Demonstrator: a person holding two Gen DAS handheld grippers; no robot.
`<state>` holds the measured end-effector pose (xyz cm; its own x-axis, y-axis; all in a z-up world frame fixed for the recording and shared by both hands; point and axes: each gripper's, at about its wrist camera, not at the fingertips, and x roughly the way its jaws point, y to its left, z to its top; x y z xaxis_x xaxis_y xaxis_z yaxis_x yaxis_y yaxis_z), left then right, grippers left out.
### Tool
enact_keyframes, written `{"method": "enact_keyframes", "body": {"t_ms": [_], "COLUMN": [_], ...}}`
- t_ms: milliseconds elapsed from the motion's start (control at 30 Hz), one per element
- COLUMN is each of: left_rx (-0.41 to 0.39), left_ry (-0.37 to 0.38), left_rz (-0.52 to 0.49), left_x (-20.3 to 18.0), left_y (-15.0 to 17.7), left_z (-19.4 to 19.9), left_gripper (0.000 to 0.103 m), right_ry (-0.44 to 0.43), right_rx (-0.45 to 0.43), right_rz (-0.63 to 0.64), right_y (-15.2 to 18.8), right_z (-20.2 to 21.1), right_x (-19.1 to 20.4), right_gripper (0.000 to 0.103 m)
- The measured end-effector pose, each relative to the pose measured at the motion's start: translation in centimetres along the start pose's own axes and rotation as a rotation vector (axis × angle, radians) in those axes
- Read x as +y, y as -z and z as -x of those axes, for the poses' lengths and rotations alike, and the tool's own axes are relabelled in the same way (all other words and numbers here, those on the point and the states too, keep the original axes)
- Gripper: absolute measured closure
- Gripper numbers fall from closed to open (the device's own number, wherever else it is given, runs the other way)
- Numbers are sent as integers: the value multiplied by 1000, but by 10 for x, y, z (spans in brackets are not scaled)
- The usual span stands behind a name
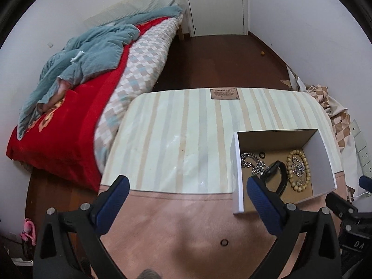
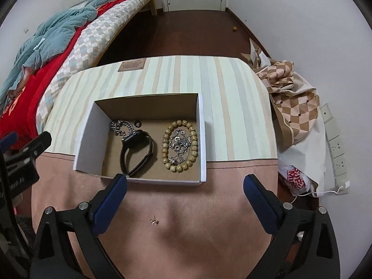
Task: Organize jewelry
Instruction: 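Lift both grippers out of the box, then grasp the small black ring with the left gripper while the right gripper grasps the tiny silver earring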
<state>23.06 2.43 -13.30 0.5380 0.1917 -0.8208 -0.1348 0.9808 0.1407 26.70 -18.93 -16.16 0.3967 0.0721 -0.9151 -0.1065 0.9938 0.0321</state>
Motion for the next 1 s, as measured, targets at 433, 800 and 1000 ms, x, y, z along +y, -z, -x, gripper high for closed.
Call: {"method": "enact_keyframes", "body": {"t_ms": [433, 800, 1000], "left_rx": [-111, -133, 49], "left_ry": [-8, -63, -123], "left_rz": [33, 69, 73], "left_x": [11, 16, 21], "left_y": [14, 41, 82], "left_z": [67, 74, 2], "left_gripper": [0, 0, 0], "right_ry": [58, 8, -32], "right_rx": [-145, -189, -91], "right_rz": [-1, -10, -10], "right_y": [16, 44, 78], "right_z": [80, 104, 29], "right_x": [5, 5, 7], "right_gripper": [2, 2, 3]}}
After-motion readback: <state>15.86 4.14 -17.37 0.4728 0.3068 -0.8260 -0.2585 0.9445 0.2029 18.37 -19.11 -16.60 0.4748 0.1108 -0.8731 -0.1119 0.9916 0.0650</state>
